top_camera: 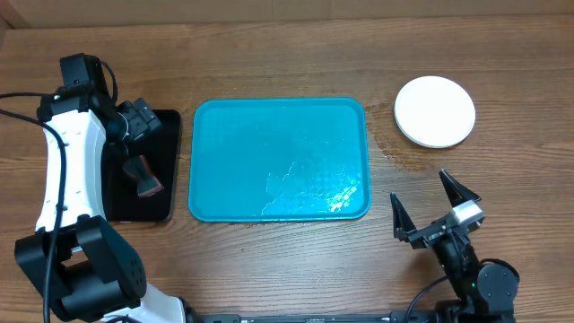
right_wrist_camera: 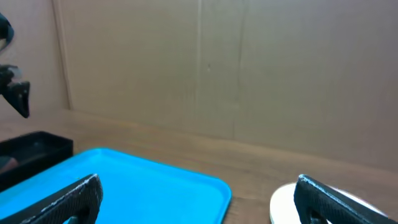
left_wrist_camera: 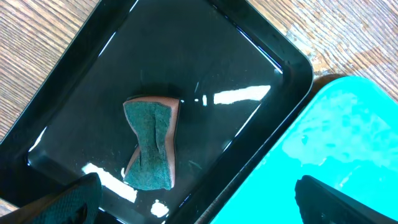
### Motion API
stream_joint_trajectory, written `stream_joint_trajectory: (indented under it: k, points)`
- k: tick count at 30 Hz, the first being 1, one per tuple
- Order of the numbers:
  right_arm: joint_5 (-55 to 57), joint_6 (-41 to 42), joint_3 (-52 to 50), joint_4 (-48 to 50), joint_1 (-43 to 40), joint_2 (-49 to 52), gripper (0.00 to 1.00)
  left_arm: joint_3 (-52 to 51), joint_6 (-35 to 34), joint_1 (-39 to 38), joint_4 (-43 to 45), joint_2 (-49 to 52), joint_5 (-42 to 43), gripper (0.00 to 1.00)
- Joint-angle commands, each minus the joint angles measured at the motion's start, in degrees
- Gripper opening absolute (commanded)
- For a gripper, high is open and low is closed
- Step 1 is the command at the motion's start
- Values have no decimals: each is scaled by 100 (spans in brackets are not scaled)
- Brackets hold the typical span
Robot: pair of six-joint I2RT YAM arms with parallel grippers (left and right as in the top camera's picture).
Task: Clean dirty plates on tray and stack at the side
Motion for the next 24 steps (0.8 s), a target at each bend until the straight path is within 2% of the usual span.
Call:
stream_joint_trajectory:
  k: [1,5,12,24]
  points:
    - [236,-107,-61,76,35,-63,100,79,17,22,7,-70,42,100]
    - [245,-339,-61,-15,33,-63,100,79,17,22,7,-70,42,100]
    - [328,-323,-61,-745,33,-63,100,79,17,24,9,-70,42,100]
    - [310,-269,-61,-726,33,-61,100,79,17,22,7,-70,39,100]
